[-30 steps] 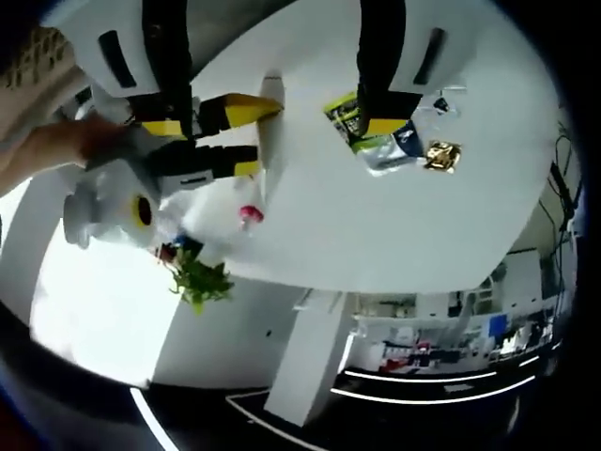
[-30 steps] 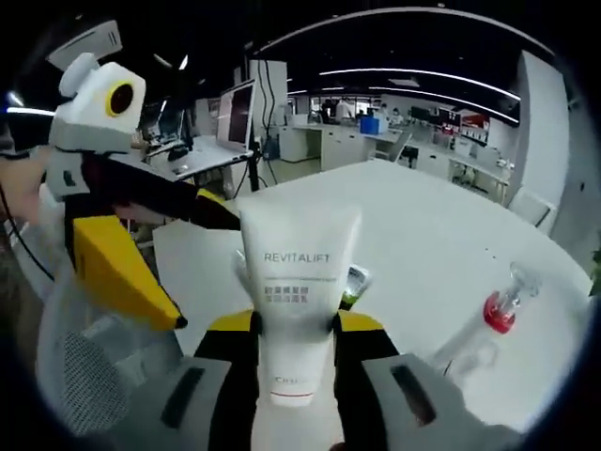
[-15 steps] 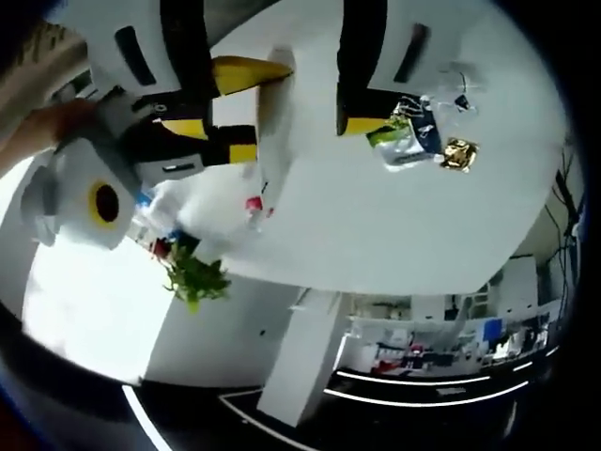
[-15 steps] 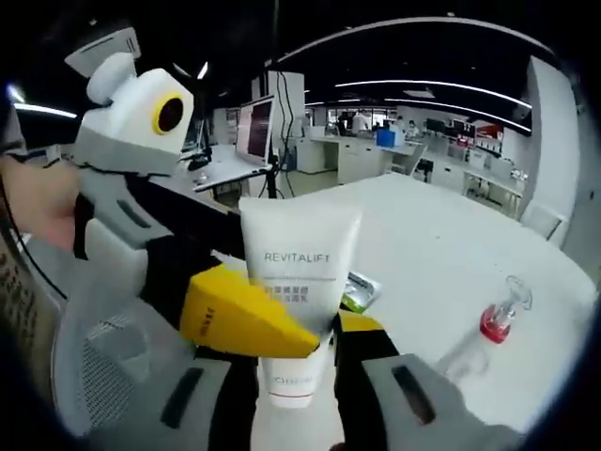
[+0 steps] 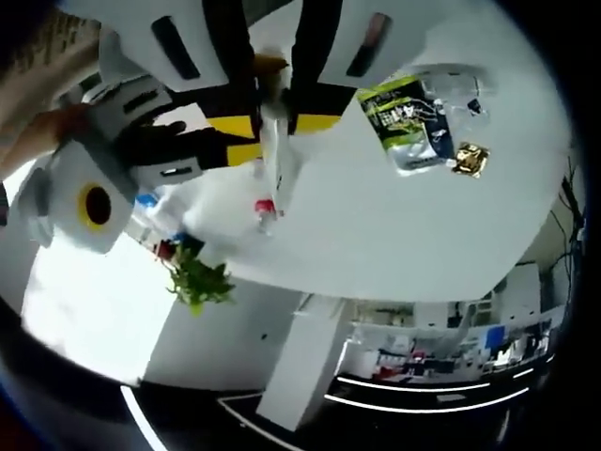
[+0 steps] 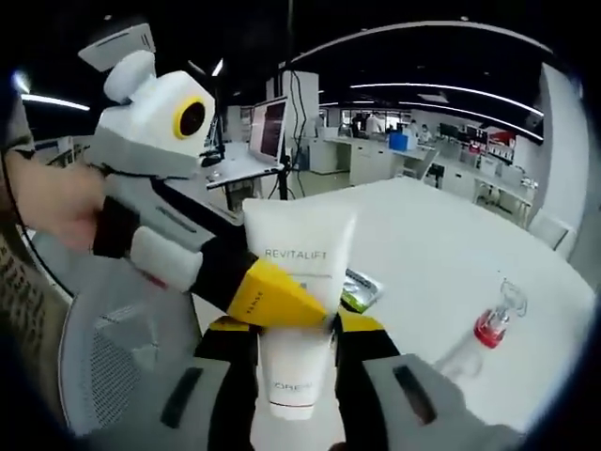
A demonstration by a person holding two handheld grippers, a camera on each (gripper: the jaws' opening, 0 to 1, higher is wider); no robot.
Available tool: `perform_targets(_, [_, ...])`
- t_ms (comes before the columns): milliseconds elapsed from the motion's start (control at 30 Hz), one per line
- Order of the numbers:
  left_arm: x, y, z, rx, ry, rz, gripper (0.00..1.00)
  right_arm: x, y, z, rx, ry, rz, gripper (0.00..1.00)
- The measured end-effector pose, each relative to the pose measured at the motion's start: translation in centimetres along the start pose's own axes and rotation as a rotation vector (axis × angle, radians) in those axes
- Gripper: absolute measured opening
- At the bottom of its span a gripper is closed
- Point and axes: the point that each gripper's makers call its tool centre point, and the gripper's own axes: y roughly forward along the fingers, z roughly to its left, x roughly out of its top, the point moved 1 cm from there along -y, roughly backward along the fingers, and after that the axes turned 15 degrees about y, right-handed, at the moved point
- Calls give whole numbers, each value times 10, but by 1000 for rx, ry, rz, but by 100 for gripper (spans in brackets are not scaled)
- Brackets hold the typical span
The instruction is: Arrange the skincare products in the storage area until every visible bottle or jar stands upright without overlapping.
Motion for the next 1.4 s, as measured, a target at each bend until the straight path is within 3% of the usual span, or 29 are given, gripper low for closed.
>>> perform_targets(200, [13,-17,3,-154,71,-5,7,18,-1,11,95,66,-81,30])
perform_targets(267, [23,-25,2,-216,66,-38,6,25,-1,18,135,72,-113,30])
perform_targets(333, [30,-35,1,-270,78,-55,6,25,3,23,169,87,-101,30])
perform_targets(433, [37,-47,-3,-350,162,-51,6,29,5,31,189,70,-107,34])
perform_targets(667, [46,-65,-12,-488,287,-47,7,40,3,51,293,70,-137,28])
perform_targets(867, [48,-71,-20,-563,398,-38,7,43,1,58,322,41,-145,25])
perform_targets(1033, [33,-67,-25,-588,550,13,7,29,9,57,278,-23,-103,23])
perform_targets(1400, [1,-49,-29,-615,565,53,7,-11,17,46,256,-70,7,21])
